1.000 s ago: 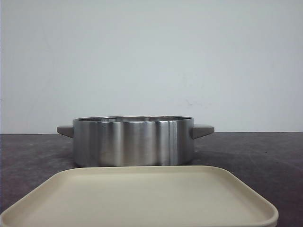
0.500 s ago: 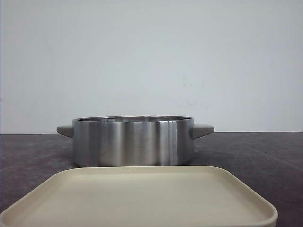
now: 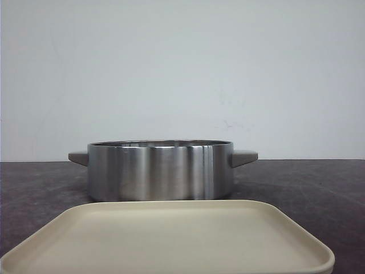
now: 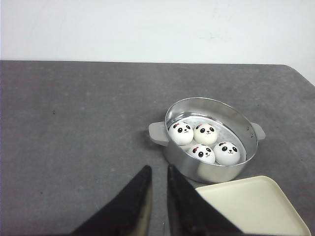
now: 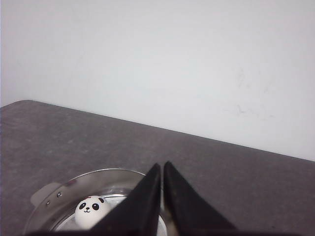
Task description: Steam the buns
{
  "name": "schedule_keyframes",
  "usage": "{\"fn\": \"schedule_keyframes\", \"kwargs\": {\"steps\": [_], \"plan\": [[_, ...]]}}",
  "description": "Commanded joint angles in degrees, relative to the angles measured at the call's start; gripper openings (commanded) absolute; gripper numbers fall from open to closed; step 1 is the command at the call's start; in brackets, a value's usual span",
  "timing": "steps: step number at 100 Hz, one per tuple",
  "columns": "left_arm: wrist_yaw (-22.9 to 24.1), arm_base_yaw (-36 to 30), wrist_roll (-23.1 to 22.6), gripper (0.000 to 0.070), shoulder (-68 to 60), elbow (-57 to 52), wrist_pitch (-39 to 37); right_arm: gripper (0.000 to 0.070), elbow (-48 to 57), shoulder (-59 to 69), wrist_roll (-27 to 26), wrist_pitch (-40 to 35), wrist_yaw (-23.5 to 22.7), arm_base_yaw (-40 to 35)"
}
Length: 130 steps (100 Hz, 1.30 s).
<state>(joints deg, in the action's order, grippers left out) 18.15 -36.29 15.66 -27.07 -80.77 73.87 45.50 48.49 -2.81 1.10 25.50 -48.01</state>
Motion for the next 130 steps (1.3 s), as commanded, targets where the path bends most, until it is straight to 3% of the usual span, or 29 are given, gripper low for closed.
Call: {"fn": "schedule_keyframes", "kwargs": {"steps": [1,31,42,48,62,75,91,101,114,130], "plan": [[0.2,-0.5,0.1,0.0015,-0.2,-1.2,-0.6,0.0,1.0,0.4,0.2,0.6,0.0,-0.6],[0.2,-0.5,0.0,0.0015,-0.2,-1.2,-0.6,0.0,0.2,-6.0,0.2,0.0,-0.5,0.6],[0.2,-0.5,0.1,0.0015,-0.2,-1.2,-0.6,0.0,-4.2,-11.2,3.0,-1.7,-1.9,4.5],[0.2,-0.5,0.1,0.0015,-0.2,-1.2,-0.6,0.0,-8.7,-14.0,3.5,-0.9,-5.4,8.8],[0.2,-0.5,0.0,0.0015,-0.2,-1.2,-0.6,0.0,-21.4,-22.0,2.8,1.0,-18.6,21.3],[0.2,-0.5,0.0,0.0015,-0.2,-1.2,-0.6,0.0,-32.2,-34.6,2.8,-0.7,-25.6,31.1],[0.2,-0.4,0.1,0.0015,-0.2,-1.2,-0.6,0.0,-41.5,-48.5,2.8,-4.5,-25.7,37.7],[0.2,-0.4,0.1,0.0015,-0.2,-1.2,-0.6,0.0,-44.7,-48.3,2.1,-3.8,-26.6,39.5],[0.3,-0.5,0.0,0.0015,-0.1,-1.4,-0.6,0.0,-44.9,-48.3,2.1,-10.5,-27.4,40.8],[0.1,-0.5,0.1,0.0016,-0.1,-1.4,-0.6,0.0,-44.8,-48.3,3.7,-11.4,-26.5,42.2]]}}
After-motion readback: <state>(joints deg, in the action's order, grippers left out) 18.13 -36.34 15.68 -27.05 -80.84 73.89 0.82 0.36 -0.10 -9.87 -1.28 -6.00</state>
